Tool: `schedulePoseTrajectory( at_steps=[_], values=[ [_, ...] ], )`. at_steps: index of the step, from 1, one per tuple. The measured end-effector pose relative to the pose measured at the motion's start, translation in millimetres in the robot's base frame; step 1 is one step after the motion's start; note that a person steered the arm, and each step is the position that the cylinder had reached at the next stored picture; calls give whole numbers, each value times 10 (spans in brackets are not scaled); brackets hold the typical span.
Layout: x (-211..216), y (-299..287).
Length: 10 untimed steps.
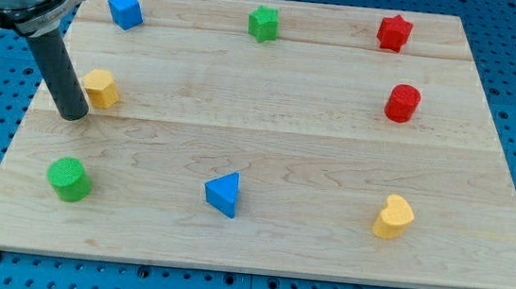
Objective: Move the red circle horizontally to the stars
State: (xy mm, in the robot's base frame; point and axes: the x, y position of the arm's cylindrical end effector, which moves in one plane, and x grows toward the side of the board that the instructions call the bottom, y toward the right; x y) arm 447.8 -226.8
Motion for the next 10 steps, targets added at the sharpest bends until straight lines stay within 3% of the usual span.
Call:
schedulePoseTrajectory(
  at_steps=[1, 2, 6, 8, 9, 10],
  values=[
    [16, 43],
    [11, 663],
    [1, 721],
    [-380, 919],
    [-334, 1518],
    [-370, 2533]
  ],
)
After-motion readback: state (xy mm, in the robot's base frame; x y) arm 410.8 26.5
